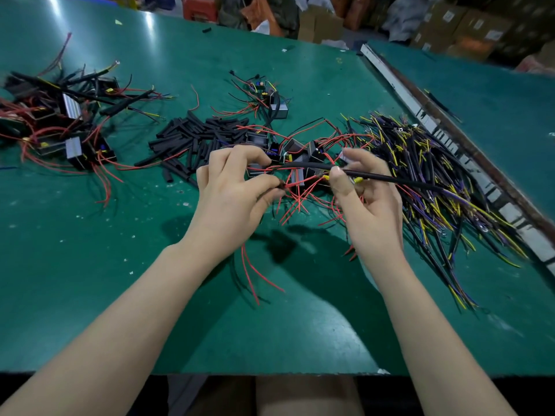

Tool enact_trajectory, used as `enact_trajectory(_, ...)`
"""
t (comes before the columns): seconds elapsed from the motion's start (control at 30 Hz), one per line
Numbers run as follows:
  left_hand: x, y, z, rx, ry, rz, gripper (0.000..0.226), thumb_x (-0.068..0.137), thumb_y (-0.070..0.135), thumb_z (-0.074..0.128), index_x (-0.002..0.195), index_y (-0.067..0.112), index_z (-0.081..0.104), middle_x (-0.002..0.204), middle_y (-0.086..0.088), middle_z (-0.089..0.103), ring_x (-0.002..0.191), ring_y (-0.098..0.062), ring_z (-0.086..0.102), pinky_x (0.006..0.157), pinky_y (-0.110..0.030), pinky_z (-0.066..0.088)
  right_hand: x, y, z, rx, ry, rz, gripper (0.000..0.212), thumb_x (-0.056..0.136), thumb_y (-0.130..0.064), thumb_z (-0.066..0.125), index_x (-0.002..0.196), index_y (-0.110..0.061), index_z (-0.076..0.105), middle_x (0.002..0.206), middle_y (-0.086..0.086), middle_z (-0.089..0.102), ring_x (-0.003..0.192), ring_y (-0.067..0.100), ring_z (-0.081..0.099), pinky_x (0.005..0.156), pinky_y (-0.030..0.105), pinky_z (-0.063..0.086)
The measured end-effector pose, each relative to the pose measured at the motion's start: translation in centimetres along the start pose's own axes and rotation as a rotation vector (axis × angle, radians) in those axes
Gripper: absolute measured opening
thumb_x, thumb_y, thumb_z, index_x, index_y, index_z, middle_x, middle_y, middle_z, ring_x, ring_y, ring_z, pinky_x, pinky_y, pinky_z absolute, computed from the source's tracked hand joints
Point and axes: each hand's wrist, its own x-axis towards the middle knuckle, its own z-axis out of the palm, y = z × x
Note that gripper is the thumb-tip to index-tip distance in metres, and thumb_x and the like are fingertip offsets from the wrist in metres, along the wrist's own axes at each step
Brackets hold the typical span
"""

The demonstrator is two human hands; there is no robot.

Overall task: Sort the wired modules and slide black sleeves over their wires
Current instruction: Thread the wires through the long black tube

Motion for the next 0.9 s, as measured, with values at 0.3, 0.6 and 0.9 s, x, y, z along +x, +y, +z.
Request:
enact_trajectory(0.3, -0.2, 1.0, -0.1, -0.013, 0.039, 0.067, 0.025, 0.087, 0.038, 0.058, 0.09, 0.018, 0.073, 0.114, -0.005, 0.059, 0.106, -0.023, 0.035, 0.077, -0.031, 0.02, 0.1, 0.2, -0.4, 0.005, -0.064, -0.17, 0.013, 0.091, -0.023, 0.062, 0.096, -0.034, 0.062, 0.093, -0.005, 0.062, 0.083, 0.015, 0.058, 0.074, 0.031, 0.045)
enact_trajectory(0.6, -0.2, 2.1, 0.2, 0.011, 0.226, 0.002, 0.021, 0.084, 0.041, 0.065, 0.085, 0.022, 0.074, 0.107, 0.0, 0.062, 0.104, -0.021, 0.037, 0.076, -0.036, 0.027, -0.8, -0.4, 0.7, 0.018, -0.203, -0.158, 0.017, 0.088, -0.02, 0.063, 0.1, -0.033, 0.062, 0.09, -0.011, 0.064, 0.081, 0.002, 0.06, 0.075, 0.024, 0.046)
enact_trajectory(0.9, -0.1, 0.7, -0.3, 0.044, 0.012, -0.022, 0.035, 0.083, 0.053, 0.057, 0.097, 0.025, 0.072, 0.123, -0.003, 0.054, 0.113, -0.02, 0.029, 0.081, -0.027, 0.013, -0.5, -1.5, 0.7, 0.293, -0.092, 0.081, 0.008, 0.089, -0.019, 0.061, 0.095, -0.023, 0.064, 0.082, -0.005, 0.07, 0.066, 0.004, 0.061, 0.052, 0.012, 0.043)
